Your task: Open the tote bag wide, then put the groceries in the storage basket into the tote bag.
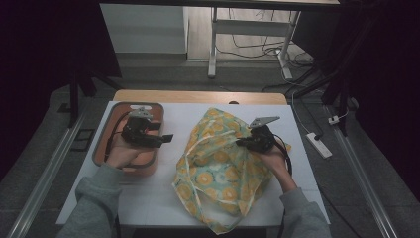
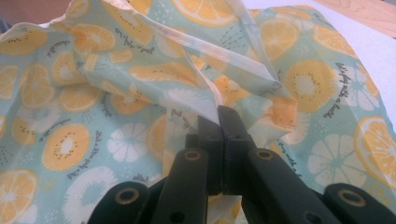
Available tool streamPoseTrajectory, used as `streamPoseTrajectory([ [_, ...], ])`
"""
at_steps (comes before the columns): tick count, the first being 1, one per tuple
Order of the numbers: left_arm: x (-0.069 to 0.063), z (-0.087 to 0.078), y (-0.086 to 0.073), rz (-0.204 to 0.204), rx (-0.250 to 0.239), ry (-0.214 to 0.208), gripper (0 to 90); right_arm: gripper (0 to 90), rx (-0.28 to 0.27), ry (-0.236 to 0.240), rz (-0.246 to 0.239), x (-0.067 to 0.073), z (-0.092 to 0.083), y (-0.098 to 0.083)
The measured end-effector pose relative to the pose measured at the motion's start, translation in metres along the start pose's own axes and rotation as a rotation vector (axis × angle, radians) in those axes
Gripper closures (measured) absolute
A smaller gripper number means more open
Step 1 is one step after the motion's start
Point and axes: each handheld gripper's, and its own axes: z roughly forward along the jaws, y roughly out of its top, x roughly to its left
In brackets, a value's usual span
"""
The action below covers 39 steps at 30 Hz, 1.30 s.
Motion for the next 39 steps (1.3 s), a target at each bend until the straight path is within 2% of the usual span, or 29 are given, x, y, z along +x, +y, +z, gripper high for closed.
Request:
streamPoseTrajectory([
  [7,0.015,-0.015,-0.003,-0.013,0.004,0.081,29.2,89.0,-0.004,-0.002,-0.015,0.004,-0.001,0.002],
  [13,0.030,-0.022,-0.009,-0.051,0.006,0.098,29.2,89.0,-0.001,0.001,-0.025,0.007,0.001,0.004],
  [15,0.036,-0.021,-0.011,-0.061,0.022,0.128,29.1,89.0,0.000,0.001,-0.026,0.008,0.001,0.004],
  [19,0.047,-0.014,-0.015,-0.088,0.055,0.141,28.5,89.0,0.002,0.001,-0.026,0.007,0.001,0.004],
  [22,0.056,-0.005,-0.018,-0.112,0.096,0.174,28.3,89.0,0.000,0.002,-0.020,0.006,0.000,0.003],
  [25,0.062,0.006,-0.021,-0.127,0.129,0.182,27.7,89.1,0.000,0.001,-0.024,0.007,0.000,0.003],
  [28,0.067,0.017,-0.023,-0.129,0.179,0.244,26.1,89.1,-0.002,0.002,-0.025,0.008,0.001,0.004],
  [32,0.082,0.029,-0.026,-0.159,0.214,0.292,25.0,89.1,0.000,0.005,-0.032,0.009,0.001,0.004],
  [36,0.094,0.039,-0.028,-0.190,0.245,0.309,24.7,89.1,0.003,0.005,-0.027,0.008,0.002,0.004],
  [39,0.101,0.046,-0.030,-0.212,0.263,0.292,24.7,89.0,0.008,0.003,-0.022,0.008,0.003,0.003],
])
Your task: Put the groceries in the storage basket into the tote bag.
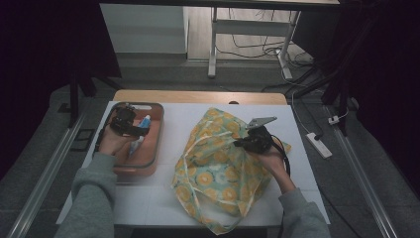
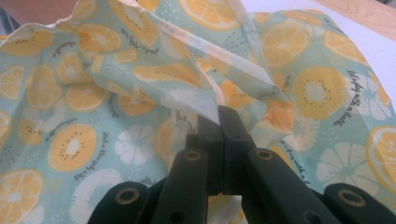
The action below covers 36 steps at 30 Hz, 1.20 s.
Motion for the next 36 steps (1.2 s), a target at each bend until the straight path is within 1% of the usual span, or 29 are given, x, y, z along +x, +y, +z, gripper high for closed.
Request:
streamPoseTrajectory([
  [2,0.003,0.007,0.001,-0.015,0.024,-0.002,24.7,89.0,0.002,0.001,-0.002,0.000,0.001,0.000],
  [4,0.006,0.014,0.001,-0.027,0.046,0.005,24.9,89.0,0.003,0.004,-0.003,0.000,0.001,0.000],
  [6,0.008,0.020,0.001,-0.045,0.075,-0.001,25.4,89.0,0.004,0.005,-0.003,0.000,0.001,0.000],
  [8,0.008,0.021,0.001,-0.043,0.081,-0.003,26.9,89.0,0.004,0.006,-0.004,0.000,0.001,-0.001],
  [10,0.009,0.020,0.001,-0.054,0.074,-0.009,28.7,89.0,0.004,0.006,-0.004,0.000,0.001,-0.001],
  [11,0.010,0.021,0.001,-0.056,0.076,-0.012,30.6,89.0,0.005,0.005,-0.002,0.000,0.001,-0.001],
  [13,0.011,0.024,0.000,-0.063,0.096,-0.009,34.3,89.0,0.007,0.003,0.000,0.000,0.001,-0.001],
  [15,0.012,0.026,0.000,-0.080,0.115,-0.010,37.9,89.0,0.007,0.001,-0.001,0.000,0.001,-0.001],
  [17,0.013,0.028,-0.001,-0.080,0.134,-0.006,42.0,89.0,0.006,0.001,-0.003,0.000,0.000,-0.001],
  [18,0.013,0.029,-0.001,-0.078,0.149,-0.008,46.3,89.0,0.006,0.001,-0.003,0.000,0.000,-0.001],
  [19,0.013,0.031,-0.002,-0.083,0.158,-0.021,51.2,89.0,0.007,0.000,-0.003,0.000,0.000,-0.001],
  [20,0.015,0.031,-0.002,-0.093,0.162,-0.035,51.6,89.0,0.007,-0.001,-0.004,0.000,0.000,-0.001],
  [22,0.015,0.030,-0.002,-0.100,0.156,-0.044,56.0,89.0,0.005,-0.003,-0.005,0.000,0.000,-0.001],
  [23,0.015,0.029,-0.002,-0.101,0.148,-0.057,60.2,89.0,0.005,-0.005,-0.007,0.000,-0.001,-0.001],
  [24,0.015,0.027,-0.002,-0.099,0.125,-0.071,65.1,89.0,0.004,-0.007,-0.008,0.000,-0.001,-0.001],
  [25,0.014,0.026,-0.002,-0.087,0.120,-0.079,69.8,89.0,0.002,-0.008,-0.008,0.000,-0.002,-0.001],
  [26,0.013,0.027,-0.002,-0.082,0.127,-0.076,71.5,89.0,0.002,-0.008,-0.007,0.000,-0.002,-0.001],
  [28,0.014,0.026,-0.002,-0.088,0.126,-0.085,72.6,89.0,0.003,-0.010,-0.007,0.000,-0.002,-0.001],
  [29,0.014,0.026,-0.002,-0.085,0.126,-0.088,72.9,89.0,0.003,-0.010,-0.007,0.000,-0.002,-0.001],
  [32,0.013,0.024,-0.002,-0.069,0.125,-0.084,73.6,89.0,0.004,-0.012,-0.008,0.000,-0.002,-0.001],
  [36,0.013,0.021,-0.003,-0.050,0.124,-0.067,74.2,89.0,0.006,-0.014,-0.006,0.000,-0.002,-0.002],
])
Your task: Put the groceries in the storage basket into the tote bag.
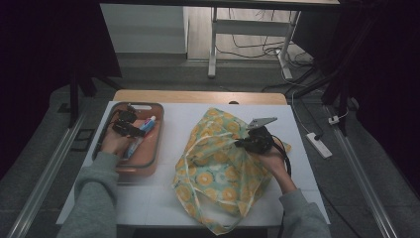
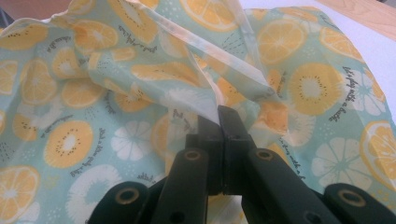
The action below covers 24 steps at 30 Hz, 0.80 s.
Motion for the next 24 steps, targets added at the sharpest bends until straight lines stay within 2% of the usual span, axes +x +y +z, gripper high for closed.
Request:
streamPoseTrajectory([
  [2,0.000,-0.006,-0.001,-0.001,-0.036,0.011,74.5,89.0,-0.001,0.000,0.001,0.000,-0.001,0.000],
  [7,0.000,-0.031,-0.003,0.014,-0.135,-0.023,74.7,89.0,-0.007,-0.002,0.001,0.000,-0.001,0.000],
  [12,-0.006,-0.061,-0.004,0.035,-0.251,-0.089,75.0,89.0,-0.008,-0.003,-0.003,0.001,-0.001,0.001],
  [14,-0.012,-0.077,-0.005,0.055,-0.310,-0.115,75.0,89.0,-0.010,-0.003,-0.005,0.001,-0.002,0.001],
  [17,-0.022,-0.095,-0.005,0.094,-0.372,-0.150,75.0,89.0,-0.015,-0.004,-0.008,0.002,-0.002,0.002],
  [24,-0.057,-0.124,-0.005,0.204,-0.460,-0.237,75.2,89.0,-0.013,-0.003,-0.008,0.002,-0.002,0.002],
])
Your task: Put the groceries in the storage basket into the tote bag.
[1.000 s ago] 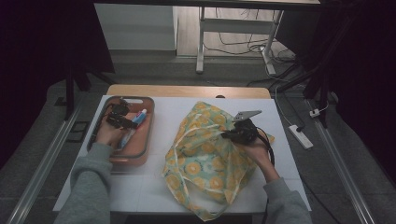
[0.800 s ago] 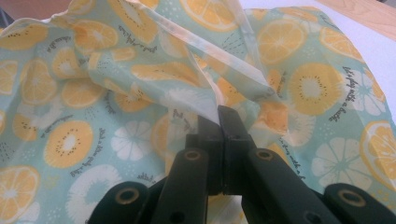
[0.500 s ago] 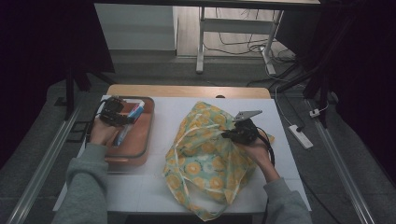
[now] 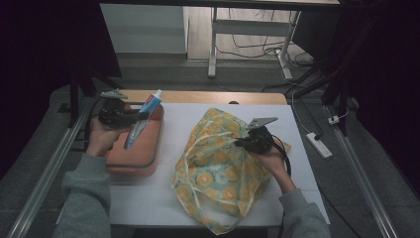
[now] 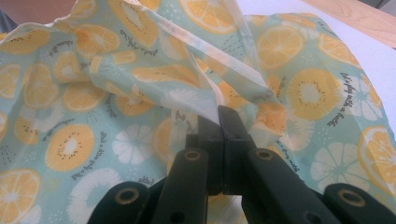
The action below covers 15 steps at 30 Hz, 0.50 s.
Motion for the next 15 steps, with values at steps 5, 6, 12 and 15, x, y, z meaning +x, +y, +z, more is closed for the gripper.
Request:
streamPoseTrajectory([
  [5,-0.041,0.005,0.013,0.111,-0.005,-0.096,75.3,89.0,-0.011,0.001,-0.002,0.001,0.000,0.001],
  [6,-0.050,0.008,0.015,0.133,0.000,-0.121,75.3,89.0,-0.013,0.002,-0.003,0.002,-0.001,0.002],
  [12,-0.097,0.036,0.024,0.245,0.046,-0.269,75.2,89.0,-0.022,0.004,-0.005,0.003,-0.001,0.003],
  [15,-0.112,0.051,0.025,0.277,0.079,-0.329,75.3,89.0,-0.025,0.006,-0.001,0.003,-0.002,0.003],
])
